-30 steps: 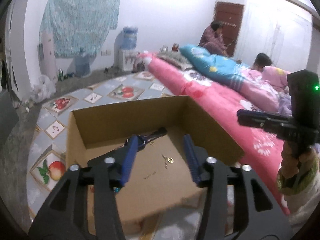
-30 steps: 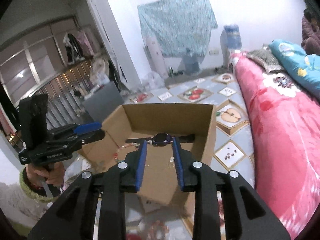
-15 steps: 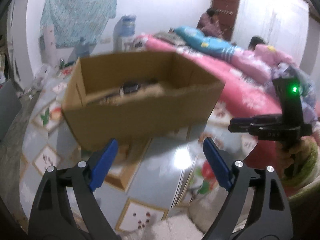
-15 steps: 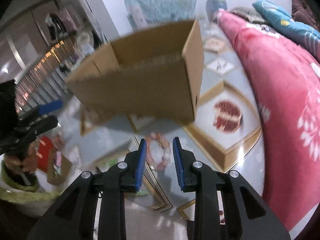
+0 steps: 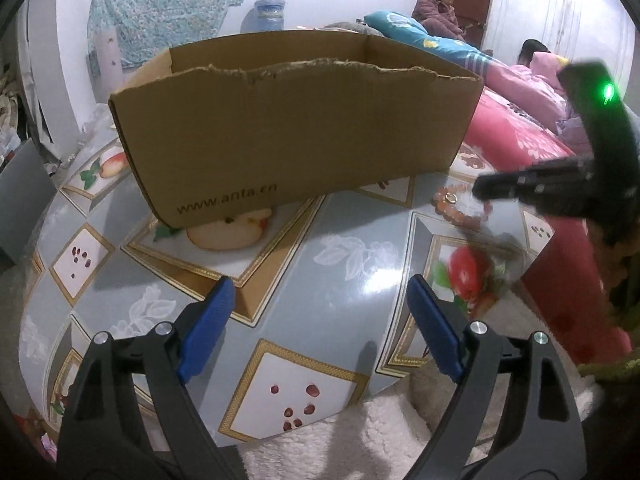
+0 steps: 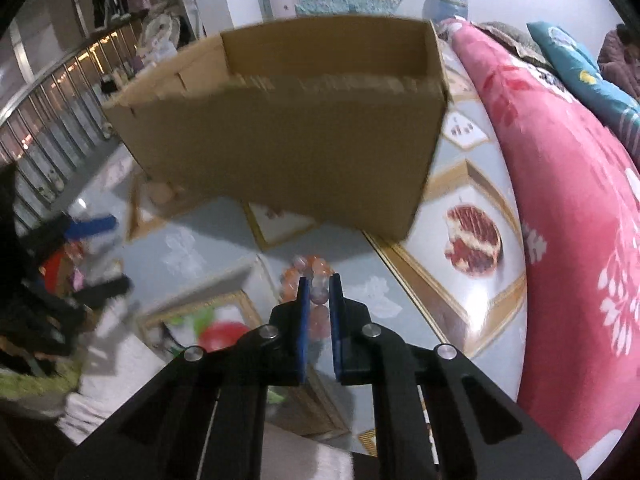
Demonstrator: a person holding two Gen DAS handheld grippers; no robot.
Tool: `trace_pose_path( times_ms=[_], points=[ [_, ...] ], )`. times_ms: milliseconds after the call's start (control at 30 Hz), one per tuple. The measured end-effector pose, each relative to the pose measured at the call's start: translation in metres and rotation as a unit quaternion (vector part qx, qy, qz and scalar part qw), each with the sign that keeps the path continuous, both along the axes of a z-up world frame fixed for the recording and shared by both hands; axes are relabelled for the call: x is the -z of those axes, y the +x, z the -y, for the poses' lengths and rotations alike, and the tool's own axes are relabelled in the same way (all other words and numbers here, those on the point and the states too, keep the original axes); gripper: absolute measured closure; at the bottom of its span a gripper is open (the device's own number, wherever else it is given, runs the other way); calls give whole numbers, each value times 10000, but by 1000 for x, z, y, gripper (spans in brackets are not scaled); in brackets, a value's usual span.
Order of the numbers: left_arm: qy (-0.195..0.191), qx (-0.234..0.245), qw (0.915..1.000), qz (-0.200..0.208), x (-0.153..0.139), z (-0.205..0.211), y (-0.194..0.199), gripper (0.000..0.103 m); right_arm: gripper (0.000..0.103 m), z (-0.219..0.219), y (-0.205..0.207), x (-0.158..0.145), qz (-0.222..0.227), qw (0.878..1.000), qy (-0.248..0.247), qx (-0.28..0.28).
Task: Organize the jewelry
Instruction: 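Move the left gripper toward the pink bead bracelet while the right gripper approaches the gold ring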
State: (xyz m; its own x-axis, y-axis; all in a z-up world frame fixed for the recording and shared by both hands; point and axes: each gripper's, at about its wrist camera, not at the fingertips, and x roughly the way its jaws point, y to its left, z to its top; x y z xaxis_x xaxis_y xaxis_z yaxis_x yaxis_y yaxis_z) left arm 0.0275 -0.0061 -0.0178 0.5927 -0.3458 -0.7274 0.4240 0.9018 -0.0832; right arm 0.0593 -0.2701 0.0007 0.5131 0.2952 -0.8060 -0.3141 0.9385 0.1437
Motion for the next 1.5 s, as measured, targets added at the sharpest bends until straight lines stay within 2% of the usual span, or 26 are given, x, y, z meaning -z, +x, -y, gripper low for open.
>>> trace_pose_path(
  times_ms=[233, 400, 467, 533, 633, 767, 967, 1067, 1133, 1167, 1200, 1333, 1400, 1500],
  points=[
    [-136, -7, 9999, -27, 5, -14, -7, 19, 93, -43, 9, -28, 117, 9977, 484, -455],
    [-169, -108, 9998, -84, 6, -23, -16, 19, 93, -86, 22, -35, 42, 9900, 1086, -896],
    [-192, -159, 9996, -146, 7, -27, -18, 19, 92, -96, 30, -28, -165, 9890, 1119, -957],
    [-199, -205, 9994, -187, 7, -30, -20, 19, 90, -100, 34, -18, -221, 9928, 832, -838],
    [-189, -260, 9992, -233, 6, -29, -18, 19, 85, -90, 34, -13, -269, 9956, 613, -653],
    [-132, -226, 9993, -258, 3, -25, -9, 19, 77, -52, 24, -9, -352, 9981, 456, -237],
    [263, 189, 9995, -41, -1, 3, 1, 19, 75, 2, 1, 8, -709, 9952, 224, 633],
    [372, 397, 9985, -45, 1, 18, 7, 19, 65, 17, -6, 18, -805, 9919, 98, 973],
    [434, 462, 9979, -109, 5, 25, 12, 19, 60, 20, -7, 26, -829, 9915, 61, 997],
    [474, 477, 9976, -137, 6, 28, 14, 19, 56, 19, -8, 28, -787, 9922, 62, 963],
    [562, 479, 9971, -178, 9, 31, 16, 19, 47, 17, -9, 28, -666, 9936, 15, 907],
    [799, 406, 9956, -281, 13, 37, 19, 19, 30, -1, -10, 34, -278, 9968, -648, 384],
    [835, 296, 9954, -359, 14, 38, 21, 19, 17, -2, -9, 36, -186, 9974, -653, 228],
    [872, 143, 9953, -392, 12, 42, 25, 19, 6, 4, -5, 39, -179, 9981, -562, 177]
  ],
)
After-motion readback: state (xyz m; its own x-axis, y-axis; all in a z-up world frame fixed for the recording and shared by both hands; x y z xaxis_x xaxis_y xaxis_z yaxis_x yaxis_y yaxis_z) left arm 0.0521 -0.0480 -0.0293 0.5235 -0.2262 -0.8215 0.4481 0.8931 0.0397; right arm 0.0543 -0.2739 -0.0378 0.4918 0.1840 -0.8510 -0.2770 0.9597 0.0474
